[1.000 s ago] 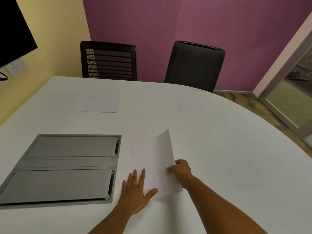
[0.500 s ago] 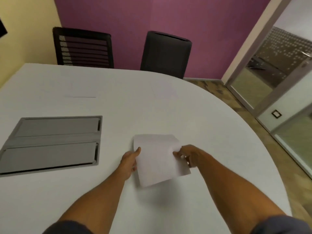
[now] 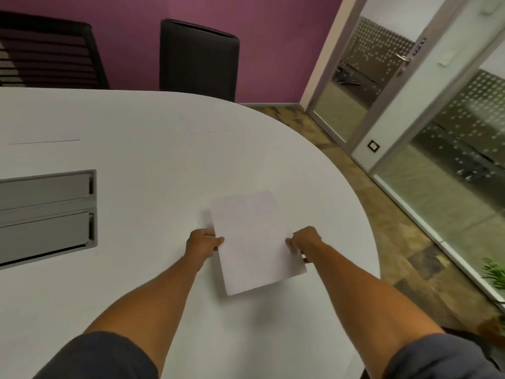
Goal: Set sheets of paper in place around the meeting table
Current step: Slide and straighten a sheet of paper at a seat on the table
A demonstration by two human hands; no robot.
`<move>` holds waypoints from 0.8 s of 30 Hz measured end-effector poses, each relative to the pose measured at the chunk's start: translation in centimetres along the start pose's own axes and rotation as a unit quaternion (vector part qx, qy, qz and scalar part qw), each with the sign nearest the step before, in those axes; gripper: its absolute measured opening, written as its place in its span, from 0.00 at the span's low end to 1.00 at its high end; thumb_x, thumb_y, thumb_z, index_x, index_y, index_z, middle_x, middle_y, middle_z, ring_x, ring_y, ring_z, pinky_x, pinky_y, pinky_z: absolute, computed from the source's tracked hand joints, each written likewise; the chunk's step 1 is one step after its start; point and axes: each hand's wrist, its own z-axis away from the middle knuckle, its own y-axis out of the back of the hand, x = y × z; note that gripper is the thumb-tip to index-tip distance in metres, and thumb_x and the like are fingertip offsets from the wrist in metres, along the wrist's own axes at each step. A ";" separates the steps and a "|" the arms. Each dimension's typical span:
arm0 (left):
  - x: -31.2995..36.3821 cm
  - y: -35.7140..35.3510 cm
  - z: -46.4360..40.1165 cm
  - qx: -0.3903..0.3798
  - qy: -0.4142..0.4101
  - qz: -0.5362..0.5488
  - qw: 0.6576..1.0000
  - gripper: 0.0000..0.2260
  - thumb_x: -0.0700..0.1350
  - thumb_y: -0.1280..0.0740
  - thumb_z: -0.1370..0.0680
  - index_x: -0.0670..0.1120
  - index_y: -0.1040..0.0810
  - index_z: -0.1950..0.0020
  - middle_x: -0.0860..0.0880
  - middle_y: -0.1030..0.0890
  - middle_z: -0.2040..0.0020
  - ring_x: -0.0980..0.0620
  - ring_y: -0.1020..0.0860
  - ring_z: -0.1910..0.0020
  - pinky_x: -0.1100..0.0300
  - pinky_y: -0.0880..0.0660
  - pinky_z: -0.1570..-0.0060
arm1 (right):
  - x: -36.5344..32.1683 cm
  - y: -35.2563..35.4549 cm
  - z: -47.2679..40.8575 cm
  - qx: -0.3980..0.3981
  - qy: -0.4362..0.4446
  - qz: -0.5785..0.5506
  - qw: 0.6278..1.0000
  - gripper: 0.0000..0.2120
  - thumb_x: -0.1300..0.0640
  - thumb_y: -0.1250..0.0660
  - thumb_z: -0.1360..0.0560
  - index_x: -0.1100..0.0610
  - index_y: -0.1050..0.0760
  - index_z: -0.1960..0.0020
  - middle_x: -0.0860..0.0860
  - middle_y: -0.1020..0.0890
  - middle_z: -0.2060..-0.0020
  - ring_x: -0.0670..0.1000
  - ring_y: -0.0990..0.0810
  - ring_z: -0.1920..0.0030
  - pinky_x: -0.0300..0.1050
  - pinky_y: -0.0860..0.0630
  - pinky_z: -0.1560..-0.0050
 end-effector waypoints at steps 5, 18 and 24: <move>-3.4 -3.9 1.4 0.032 0.019 -0.055 0.998 0.08 0.38 0.24 0.27 0.42 0.23 0.59 0.39 0.18 0.55 0.42 0.19 0.54 0.46 0.21 0.49 | 5.3 0.5 -1.8 0.019 0.029 0.028 0.999 0.07 0.61 0.28 0.27 0.61 0.17 0.50 0.57 0.15 0.51 0.58 0.15 0.46 0.47 0.20 0.49; -10.2 -10.3 4.5 0.102 0.055 -0.227 0.967 0.08 0.50 0.24 0.27 0.47 0.18 0.55 0.46 0.17 0.55 0.42 0.20 0.48 0.49 0.30 0.39 | 13.6 -1.0 -6.2 -0.002 0.050 0.031 0.998 0.14 0.58 0.31 0.26 0.58 0.20 0.40 0.56 0.17 0.43 0.59 0.18 0.42 0.50 0.21 0.41; -10.2 -12.7 5.1 0.142 0.069 -0.323 0.933 0.09 0.52 0.26 0.25 0.50 0.17 0.49 0.47 0.17 0.47 0.42 0.22 0.44 0.50 0.39 0.39 | 16.2 -0.8 -7.3 -0.016 0.037 0.033 0.999 0.16 0.60 0.32 0.25 0.59 0.22 0.38 0.57 0.18 0.41 0.59 0.19 0.40 0.51 0.21 0.39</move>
